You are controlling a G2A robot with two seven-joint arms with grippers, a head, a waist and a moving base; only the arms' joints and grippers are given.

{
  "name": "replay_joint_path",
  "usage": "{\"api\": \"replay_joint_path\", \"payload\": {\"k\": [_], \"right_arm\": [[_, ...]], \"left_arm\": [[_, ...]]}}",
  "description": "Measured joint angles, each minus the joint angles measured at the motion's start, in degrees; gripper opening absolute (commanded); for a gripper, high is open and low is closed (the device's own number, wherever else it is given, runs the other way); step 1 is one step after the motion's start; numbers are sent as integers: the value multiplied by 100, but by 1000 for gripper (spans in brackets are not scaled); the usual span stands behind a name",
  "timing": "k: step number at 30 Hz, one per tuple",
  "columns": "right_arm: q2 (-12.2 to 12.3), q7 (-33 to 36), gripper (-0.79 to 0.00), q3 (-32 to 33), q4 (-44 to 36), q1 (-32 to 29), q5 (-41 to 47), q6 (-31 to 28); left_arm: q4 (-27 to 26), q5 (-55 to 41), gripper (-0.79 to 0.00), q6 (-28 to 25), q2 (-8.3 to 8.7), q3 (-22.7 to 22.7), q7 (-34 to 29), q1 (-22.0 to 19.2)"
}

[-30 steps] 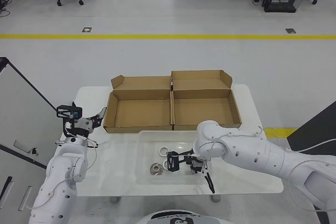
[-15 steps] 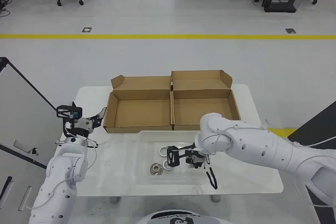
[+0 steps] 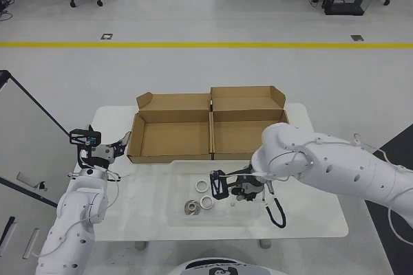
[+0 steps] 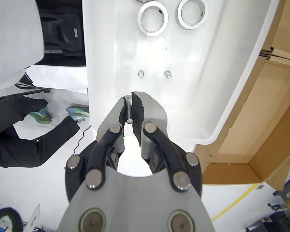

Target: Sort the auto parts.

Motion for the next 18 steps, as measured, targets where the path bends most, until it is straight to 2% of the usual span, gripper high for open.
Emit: {"api": "replay_joint_path", "payload": {"k": [2, 12, 15, 18], "right_arm": [[60, -61, -785, 0, -27, 31, 95, -61], [62, -89, -785, 23, 4, 16, 86, -30], [145, -560, -785, 295, 273, -29, 252, 140], [372, -1095, -785, 726, 634, -143, 750, -24]], "left_arm": [[0, 0, 0, 0, 0, 0, 0, 0], [0, 0, 0, 0, 0, 0, 0, 0], [0, 0, 0, 0, 0, 0, 0, 0], [0, 0, 0, 0, 0, 0, 0, 0]]}}
